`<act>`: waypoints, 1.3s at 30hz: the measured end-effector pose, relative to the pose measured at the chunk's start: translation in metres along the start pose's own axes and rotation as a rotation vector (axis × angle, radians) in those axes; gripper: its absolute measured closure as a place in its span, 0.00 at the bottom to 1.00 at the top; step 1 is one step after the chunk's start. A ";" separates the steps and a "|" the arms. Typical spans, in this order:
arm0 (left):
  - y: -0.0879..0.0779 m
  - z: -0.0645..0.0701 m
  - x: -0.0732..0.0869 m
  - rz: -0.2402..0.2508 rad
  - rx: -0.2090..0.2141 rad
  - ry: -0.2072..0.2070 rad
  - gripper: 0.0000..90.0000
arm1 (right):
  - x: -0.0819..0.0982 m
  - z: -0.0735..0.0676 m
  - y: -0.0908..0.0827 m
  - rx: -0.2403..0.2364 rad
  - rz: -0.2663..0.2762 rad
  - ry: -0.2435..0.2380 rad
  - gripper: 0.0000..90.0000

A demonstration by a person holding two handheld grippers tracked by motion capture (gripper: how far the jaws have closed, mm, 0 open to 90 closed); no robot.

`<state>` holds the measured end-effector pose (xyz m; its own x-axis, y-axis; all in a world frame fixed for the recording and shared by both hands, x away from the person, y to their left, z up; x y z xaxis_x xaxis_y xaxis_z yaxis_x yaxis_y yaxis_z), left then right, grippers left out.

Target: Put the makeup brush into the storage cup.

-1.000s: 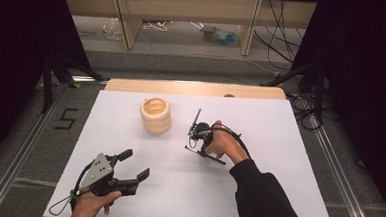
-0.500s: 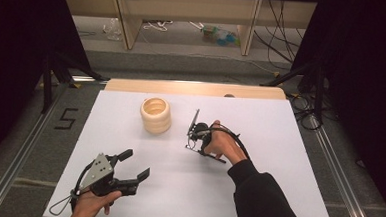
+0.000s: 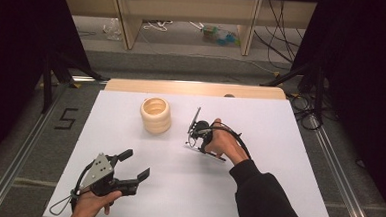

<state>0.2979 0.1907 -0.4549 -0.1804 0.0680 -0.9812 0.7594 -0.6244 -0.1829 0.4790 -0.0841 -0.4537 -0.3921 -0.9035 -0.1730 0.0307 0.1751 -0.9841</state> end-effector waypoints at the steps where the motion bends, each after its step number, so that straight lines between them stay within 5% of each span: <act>1: 0.000 0.000 0.000 -0.002 0.000 0.001 0.17 | 0.001 0.000 -0.002 0.007 0.016 0.003 0.93; 14: 0.000 0.000 0.000 -0.002 -0.002 0.002 0.17 | 0.006 -0.005 -0.036 0.024 0.259 -0.001 0.93; 31: 0.000 0.000 0.001 -0.011 -0.009 0.003 0.17 | 0.027 -0.020 -0.053 0.034 0.580 0.013 0.93; 39: 0.001 0.000 0.001 -0.002 -0.004 -0.001 0.17 | 0.037 -0.030 -0.055 -0.007 0.698 0.016 0.93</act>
<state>0.2988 0.1904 -0.4566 -0.1824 0.0682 -0.9809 0.7614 -0.6214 -0.1848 0.4353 -0.1157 -0.4047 -0.2967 -0.5731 -0.7639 0.2744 0.7150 -0.6430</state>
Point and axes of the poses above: each handheld gripper's, and its own axes: y roughly forward along the jaws, x roughly out of its underside, z roughly to its right, the point moved 1 cm from there along y, roughly forward along the jaws, and after that the axes turned 4 degrees about -x, right-handed, at the moved point
